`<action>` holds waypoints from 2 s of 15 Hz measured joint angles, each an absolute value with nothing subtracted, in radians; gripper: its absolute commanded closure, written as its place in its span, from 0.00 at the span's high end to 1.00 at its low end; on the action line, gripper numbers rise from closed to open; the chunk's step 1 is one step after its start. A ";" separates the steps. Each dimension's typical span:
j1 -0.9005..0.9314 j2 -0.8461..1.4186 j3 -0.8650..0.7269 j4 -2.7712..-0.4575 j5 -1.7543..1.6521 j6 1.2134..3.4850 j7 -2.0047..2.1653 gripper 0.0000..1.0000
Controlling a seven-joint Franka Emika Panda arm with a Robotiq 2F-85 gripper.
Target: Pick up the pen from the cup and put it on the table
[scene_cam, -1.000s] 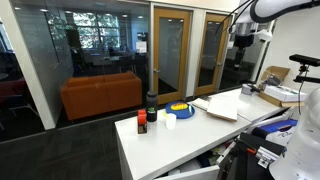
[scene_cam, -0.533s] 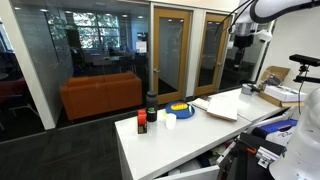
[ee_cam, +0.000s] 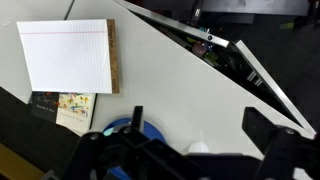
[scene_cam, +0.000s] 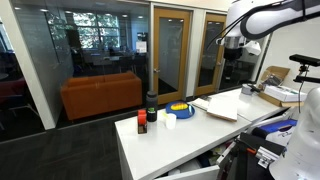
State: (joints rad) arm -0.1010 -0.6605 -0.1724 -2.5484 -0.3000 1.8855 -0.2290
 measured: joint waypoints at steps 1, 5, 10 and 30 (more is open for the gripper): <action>-0.090 -0.649 -0.167 -2.561 -0.294 1.916 -0.220 1.00; -0.062 -0.598 -0.152 -2.573 -0.216 1.999 -0.158 1.00; -0.064 -0.489 -0.100 -2.542 -0.107 2.069 0.108 1.00; -0.096 0.284 -0.133 -1.961 0.208 1.962 0.815 1.00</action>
State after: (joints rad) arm -0.0962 0.2836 -0.1326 -1.9611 0.2078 1.9616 0.8149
